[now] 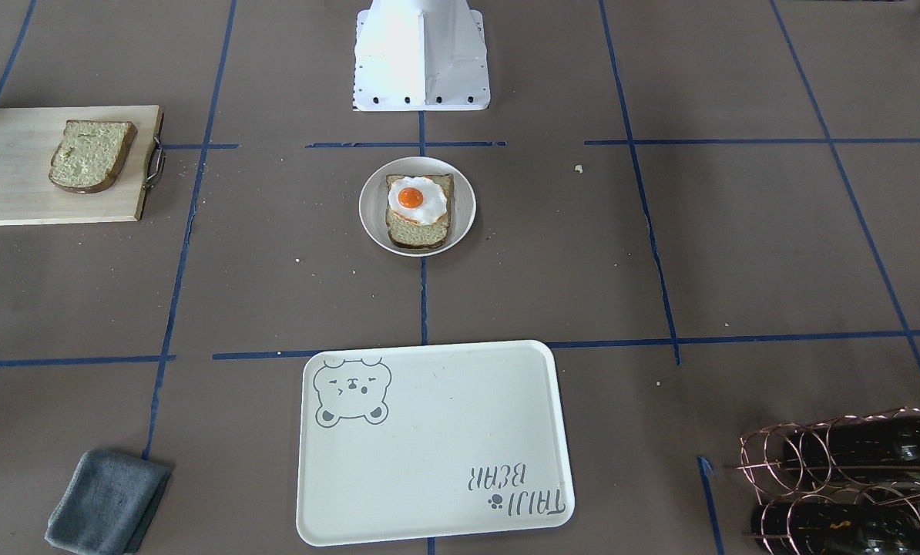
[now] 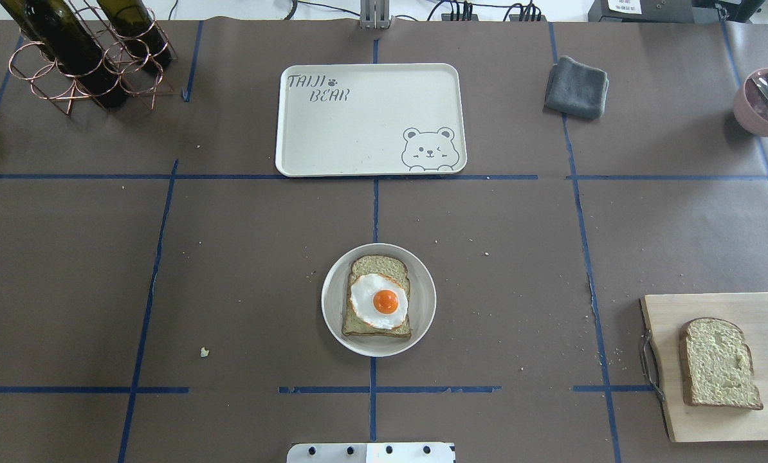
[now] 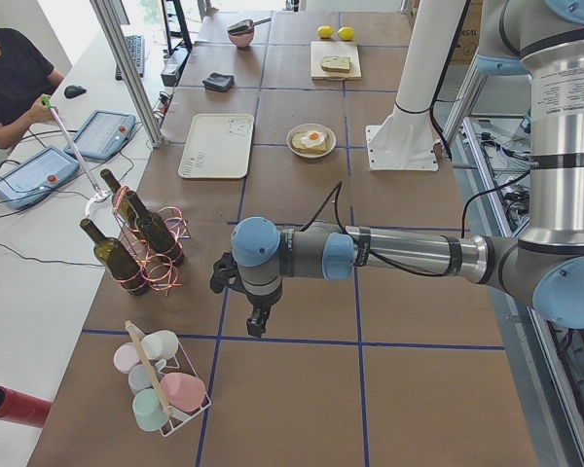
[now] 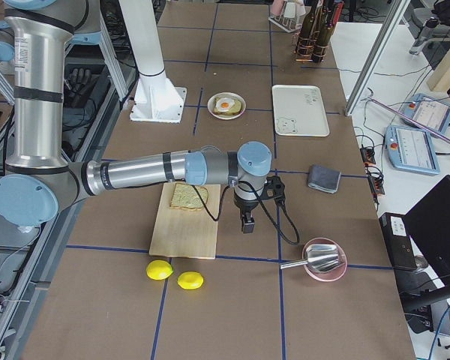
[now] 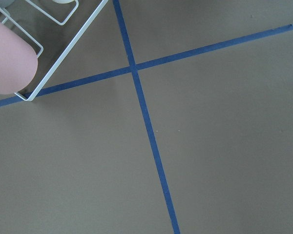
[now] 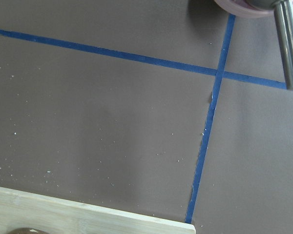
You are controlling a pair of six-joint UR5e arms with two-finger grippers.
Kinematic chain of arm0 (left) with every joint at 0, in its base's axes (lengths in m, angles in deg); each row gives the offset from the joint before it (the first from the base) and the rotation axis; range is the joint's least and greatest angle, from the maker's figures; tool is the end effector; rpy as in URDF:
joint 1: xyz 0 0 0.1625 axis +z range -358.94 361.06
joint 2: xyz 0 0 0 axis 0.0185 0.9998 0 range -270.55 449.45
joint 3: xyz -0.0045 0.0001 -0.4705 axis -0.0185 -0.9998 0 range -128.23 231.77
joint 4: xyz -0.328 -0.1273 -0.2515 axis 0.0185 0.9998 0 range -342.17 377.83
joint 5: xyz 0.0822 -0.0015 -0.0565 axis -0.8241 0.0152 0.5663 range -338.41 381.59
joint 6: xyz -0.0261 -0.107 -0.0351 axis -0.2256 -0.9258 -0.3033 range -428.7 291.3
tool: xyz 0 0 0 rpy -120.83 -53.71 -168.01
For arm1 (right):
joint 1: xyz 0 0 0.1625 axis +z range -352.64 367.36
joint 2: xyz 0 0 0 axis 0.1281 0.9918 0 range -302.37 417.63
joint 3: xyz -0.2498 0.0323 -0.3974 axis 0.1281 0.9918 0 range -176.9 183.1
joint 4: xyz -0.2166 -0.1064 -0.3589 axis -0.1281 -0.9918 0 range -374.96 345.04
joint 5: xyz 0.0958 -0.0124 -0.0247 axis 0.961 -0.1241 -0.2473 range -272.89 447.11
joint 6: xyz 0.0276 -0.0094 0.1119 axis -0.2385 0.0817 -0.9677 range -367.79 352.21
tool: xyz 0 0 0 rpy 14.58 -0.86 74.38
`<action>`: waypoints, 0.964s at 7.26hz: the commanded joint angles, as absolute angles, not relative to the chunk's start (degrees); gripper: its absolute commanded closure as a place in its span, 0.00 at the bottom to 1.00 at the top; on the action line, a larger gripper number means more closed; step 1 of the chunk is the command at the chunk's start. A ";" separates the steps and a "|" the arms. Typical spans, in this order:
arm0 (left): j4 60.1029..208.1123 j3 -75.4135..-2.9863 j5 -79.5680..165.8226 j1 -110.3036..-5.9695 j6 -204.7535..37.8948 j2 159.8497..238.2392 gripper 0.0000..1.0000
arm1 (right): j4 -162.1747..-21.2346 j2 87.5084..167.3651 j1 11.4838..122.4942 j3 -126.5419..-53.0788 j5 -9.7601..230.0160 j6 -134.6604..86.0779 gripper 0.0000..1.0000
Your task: Make sandwich and place on tray
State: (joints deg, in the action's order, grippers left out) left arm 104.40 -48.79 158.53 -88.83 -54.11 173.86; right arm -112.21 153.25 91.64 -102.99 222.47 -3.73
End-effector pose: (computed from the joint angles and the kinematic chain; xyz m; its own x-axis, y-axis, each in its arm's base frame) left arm -0.0480 -0.4659 0.6714 0.6602 0.2721 -0.7000 -0.1740 0.9621 0.2099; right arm 0.0046 -0.4654 0.6316 0.6863 -0.1797 0.7048 0.1484 0.9832 0.1062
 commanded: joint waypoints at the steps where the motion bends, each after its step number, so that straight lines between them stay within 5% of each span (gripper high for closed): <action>1: 104.49 -48.08 158.44 -88.77 -54.20 174.96 0.00 | -111.90 153.25 91.64 -103.07 222.90 -3.75 0.00; 7: 104.14 -47.46 158.09 -88.50 -54.11 174.27 0.00 | -111.55 152.64 89.90 -102.72 222.63 -3.39 0.00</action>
